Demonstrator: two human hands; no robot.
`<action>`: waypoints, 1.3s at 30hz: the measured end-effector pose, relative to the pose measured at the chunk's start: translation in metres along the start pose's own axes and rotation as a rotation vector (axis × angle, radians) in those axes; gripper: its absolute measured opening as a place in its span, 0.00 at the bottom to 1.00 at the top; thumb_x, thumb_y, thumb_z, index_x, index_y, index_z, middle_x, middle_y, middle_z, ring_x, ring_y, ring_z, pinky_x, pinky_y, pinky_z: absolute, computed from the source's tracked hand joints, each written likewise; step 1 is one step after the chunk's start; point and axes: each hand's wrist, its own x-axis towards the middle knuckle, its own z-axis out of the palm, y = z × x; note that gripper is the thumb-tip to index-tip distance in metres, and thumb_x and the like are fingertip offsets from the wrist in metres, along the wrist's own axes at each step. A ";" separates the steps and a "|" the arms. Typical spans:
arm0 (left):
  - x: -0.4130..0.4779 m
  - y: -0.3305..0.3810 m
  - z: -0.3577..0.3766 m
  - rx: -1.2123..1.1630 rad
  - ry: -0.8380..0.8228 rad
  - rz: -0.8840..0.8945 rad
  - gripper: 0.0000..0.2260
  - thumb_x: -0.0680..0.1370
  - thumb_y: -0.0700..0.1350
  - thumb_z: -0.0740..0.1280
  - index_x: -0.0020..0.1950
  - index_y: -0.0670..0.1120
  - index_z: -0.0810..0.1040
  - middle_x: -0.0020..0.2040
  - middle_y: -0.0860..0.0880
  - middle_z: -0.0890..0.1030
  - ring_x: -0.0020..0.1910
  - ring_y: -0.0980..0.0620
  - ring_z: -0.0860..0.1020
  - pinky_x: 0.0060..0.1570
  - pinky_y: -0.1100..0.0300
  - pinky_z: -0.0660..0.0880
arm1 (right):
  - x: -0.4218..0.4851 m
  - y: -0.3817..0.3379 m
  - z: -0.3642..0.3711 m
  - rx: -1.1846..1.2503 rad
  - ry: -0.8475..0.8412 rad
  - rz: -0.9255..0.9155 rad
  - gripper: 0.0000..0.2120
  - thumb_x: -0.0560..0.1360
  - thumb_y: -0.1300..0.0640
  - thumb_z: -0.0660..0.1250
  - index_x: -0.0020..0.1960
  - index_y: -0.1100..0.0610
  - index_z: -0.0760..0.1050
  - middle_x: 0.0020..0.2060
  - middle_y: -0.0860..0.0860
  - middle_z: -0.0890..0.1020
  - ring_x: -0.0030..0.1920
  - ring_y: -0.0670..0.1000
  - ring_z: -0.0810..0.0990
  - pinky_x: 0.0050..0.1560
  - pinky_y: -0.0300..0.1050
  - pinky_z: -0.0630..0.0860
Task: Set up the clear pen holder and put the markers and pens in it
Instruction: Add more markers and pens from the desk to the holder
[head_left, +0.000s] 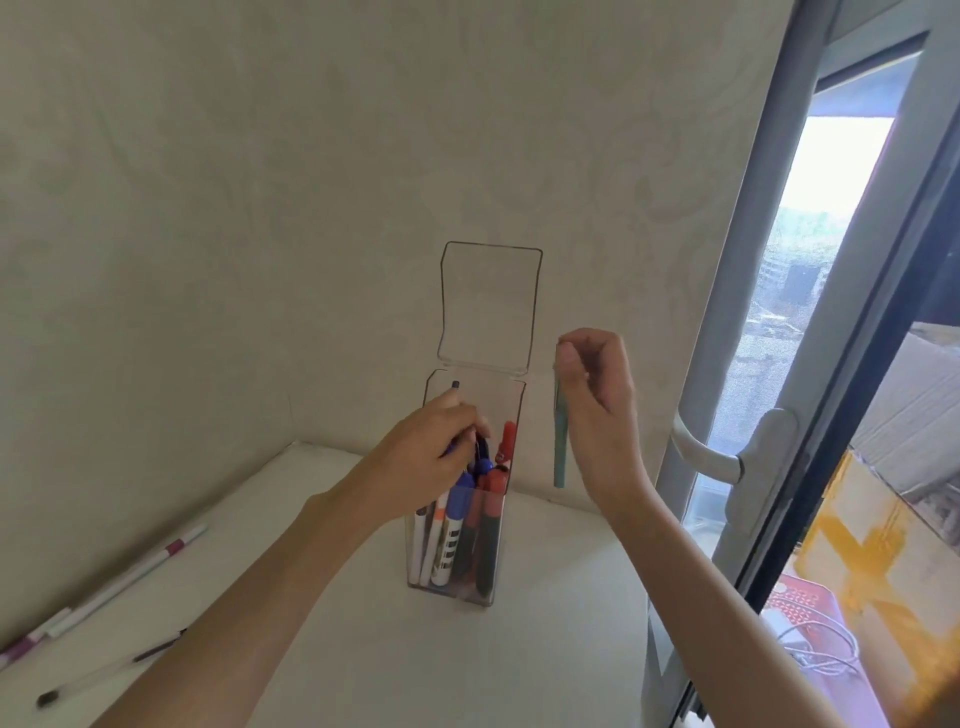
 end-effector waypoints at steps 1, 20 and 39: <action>0.000 0.000 -0.003 0.004 0.025 -0.010 0.09 0.78 0.39 0.56 0.50 0.46 0.76 0.48 0.52 0.73 0.44 0.56 0.75 0.46 0.62 0.73 | 0.004 -0.009 0.001 0.001 0.028 -0.033 0.05 0.78 0.64 0.59 0.47 0.55 0.70 0.38 0.49 0.72 0.37 0.42 0.69 0.39 0.32 0.67; -0.024 -0.024 -0.013 0.015 0.223 -0.077 0.08 0.75 0.40 0.65 0.53 0.47 0.76 0.53 0.53 0.71 0.48 0.57 0.73 0.42 0.79 0.65 | 0.001 0.012 0.011 -0.996 -0.366 -0.103 0.07 0.73 0.53 0.66 0.45 0.56 0.79 0.52 0.53 0.70 0.56 0.54 0.64 0.56 0.44 0.61; -0.232 -0.119 -0.090 0.343 0.287 -0.625 0.08 0.72 0.36 0.67 0.51 0.42 0.78 0.51 0.43 0.76 0.49 0.46 0.77 0.50 0.56 0.72 | -0.127 0.036 0.140 -0.531 -1.052 0.045 0.17 0.78 0.56 0.59 0.67 0.53 0.68 0.63 0.53 0.72 0.63 0.53 0.67 0.60 0.41 0.64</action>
